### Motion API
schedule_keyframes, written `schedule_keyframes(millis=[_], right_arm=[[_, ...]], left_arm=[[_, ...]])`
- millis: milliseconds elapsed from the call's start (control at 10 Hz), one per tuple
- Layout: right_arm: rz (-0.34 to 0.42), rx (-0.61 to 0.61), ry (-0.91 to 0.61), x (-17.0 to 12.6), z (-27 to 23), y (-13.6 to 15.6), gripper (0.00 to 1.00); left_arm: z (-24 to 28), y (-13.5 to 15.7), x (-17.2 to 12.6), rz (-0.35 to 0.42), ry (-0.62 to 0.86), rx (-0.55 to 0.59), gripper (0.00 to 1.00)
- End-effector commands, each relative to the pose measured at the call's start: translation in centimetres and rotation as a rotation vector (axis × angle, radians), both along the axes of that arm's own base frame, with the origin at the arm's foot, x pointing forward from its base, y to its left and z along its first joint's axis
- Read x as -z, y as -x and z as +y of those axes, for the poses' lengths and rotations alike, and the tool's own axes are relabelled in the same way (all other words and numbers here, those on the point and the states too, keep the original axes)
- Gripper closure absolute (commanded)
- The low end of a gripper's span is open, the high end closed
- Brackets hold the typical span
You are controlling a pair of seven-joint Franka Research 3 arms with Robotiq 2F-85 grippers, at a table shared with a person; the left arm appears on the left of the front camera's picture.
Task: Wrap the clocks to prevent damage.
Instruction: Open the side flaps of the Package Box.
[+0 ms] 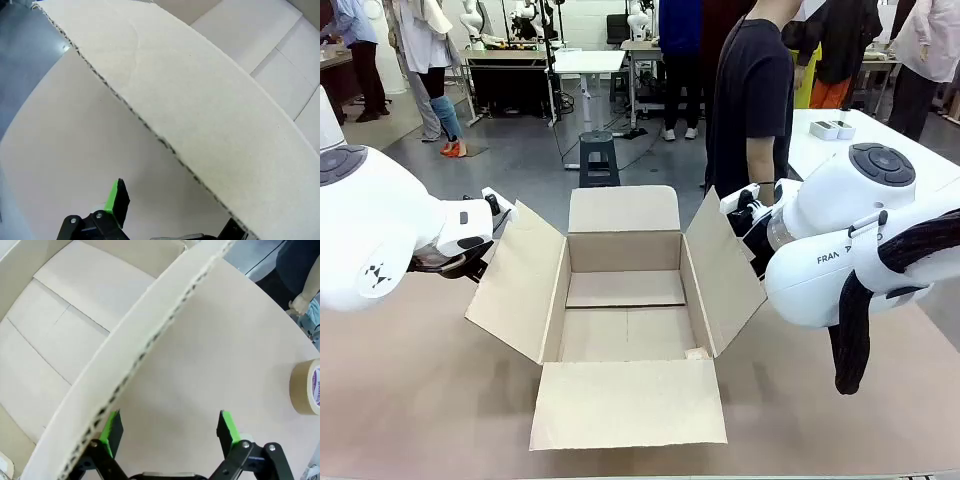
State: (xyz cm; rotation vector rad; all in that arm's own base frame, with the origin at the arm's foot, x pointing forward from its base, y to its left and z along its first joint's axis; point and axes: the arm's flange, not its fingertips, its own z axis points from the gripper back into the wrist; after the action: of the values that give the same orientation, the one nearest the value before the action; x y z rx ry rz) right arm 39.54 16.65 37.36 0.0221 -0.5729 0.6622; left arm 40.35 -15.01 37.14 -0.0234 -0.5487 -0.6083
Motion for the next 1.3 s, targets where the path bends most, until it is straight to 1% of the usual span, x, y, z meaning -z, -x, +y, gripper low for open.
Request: schedule_keyframes(millis=[0,1100,1200], right_arm=[[0.000,0.000,0.000,0.0,0.0,0.0,0.00],[0.000,0.000,0.001,0.0,0.0,0.0,0.00],[0.010,0.017,0.029,-2.3,-1.3,0.2,0.00]], left_arm=[[0.0,0.0,0.0,0.000,0.000,0.000,0.00],[0.0,0.0,0.0,0.000,0.000,0.000,0.00],[0.9,-0.2,-3.2,0.018,-0.073,0.000,0.00]])
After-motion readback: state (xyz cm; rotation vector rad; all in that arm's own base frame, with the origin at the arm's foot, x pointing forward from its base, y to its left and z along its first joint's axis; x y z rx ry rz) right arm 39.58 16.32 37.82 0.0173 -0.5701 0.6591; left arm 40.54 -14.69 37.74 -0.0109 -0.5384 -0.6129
